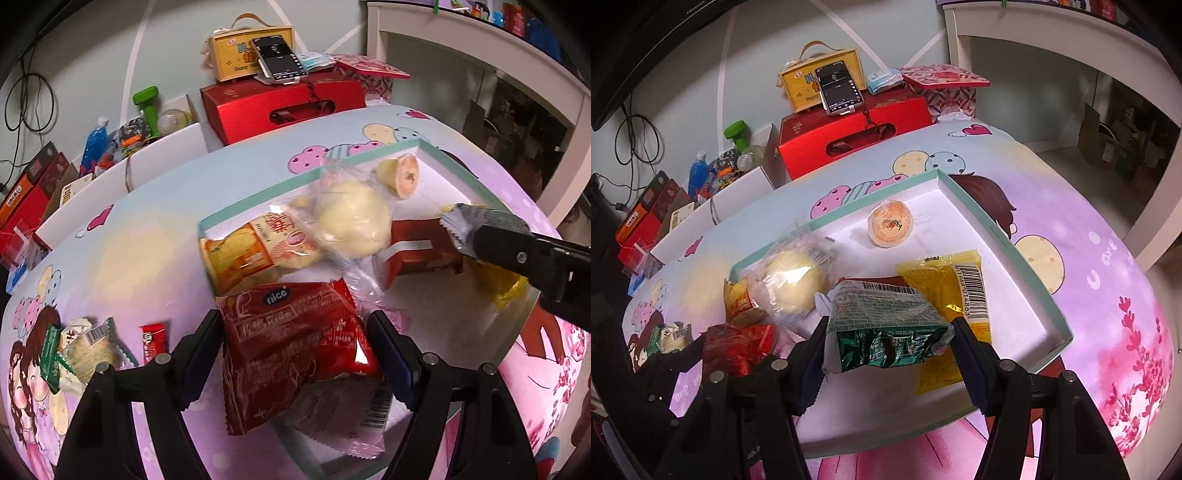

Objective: Organize snacks
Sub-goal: 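Carry the red pack and green pack over the tray with both grippers, then lower both packs into the tray and open both grippers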

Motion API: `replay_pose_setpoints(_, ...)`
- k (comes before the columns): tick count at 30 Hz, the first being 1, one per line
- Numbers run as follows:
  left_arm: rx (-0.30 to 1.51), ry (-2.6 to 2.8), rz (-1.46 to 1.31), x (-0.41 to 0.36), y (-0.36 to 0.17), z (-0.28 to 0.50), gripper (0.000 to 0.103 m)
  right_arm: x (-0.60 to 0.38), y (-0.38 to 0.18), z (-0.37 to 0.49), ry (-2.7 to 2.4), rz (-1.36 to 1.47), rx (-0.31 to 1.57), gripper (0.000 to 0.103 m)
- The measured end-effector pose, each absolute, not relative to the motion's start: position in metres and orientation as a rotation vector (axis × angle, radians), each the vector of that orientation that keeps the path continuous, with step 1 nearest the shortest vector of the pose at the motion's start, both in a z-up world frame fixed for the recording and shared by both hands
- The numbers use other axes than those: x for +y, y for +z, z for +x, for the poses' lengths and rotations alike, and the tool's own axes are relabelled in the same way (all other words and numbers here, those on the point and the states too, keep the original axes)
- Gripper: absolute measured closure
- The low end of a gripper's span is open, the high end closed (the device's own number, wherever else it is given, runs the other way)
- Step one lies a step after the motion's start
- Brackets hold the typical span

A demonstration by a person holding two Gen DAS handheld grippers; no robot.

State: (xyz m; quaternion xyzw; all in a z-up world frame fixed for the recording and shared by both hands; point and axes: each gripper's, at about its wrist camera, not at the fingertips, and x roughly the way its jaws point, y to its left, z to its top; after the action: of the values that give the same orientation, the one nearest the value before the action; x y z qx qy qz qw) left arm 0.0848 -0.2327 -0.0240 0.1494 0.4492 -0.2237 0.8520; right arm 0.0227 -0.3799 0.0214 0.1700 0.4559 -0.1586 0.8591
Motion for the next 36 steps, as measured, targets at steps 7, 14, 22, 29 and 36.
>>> replay_pose_setpoints(7,0.964,-0.477,0.291,-0.231,-0.02,0.086,0.02,-0.378,0.018,0.025,-0.318,0.35,0.973,0.035)
replay_pose_setpoints(14,0.961,-0.497,0.289,-0.227,-0.014,0.082,0.016,-0.375,0.018,0.027,-0.32,0.336,0.982,0.034)
replay_pose_setpoints(22,0.934,-0.499,0.26,-0.22,-0.008,0.082,0.008,-0.371,0.02,0.027,-0.324,0.316,0.978,0.028)
replay_pose_setpoints(29,0.909,-0.488,0.228,-0.21,0.002,0.083,0.008,-0.374,0.021,0.026,-0.352,0.313,0.977,0.028)
replay_pose_setpoints(36,0.897,-0.48,0.213,-0.195,0.014,0.083,0.008,-0.375,0.022,0.026,-0.363,0.304,0.973,0.028)
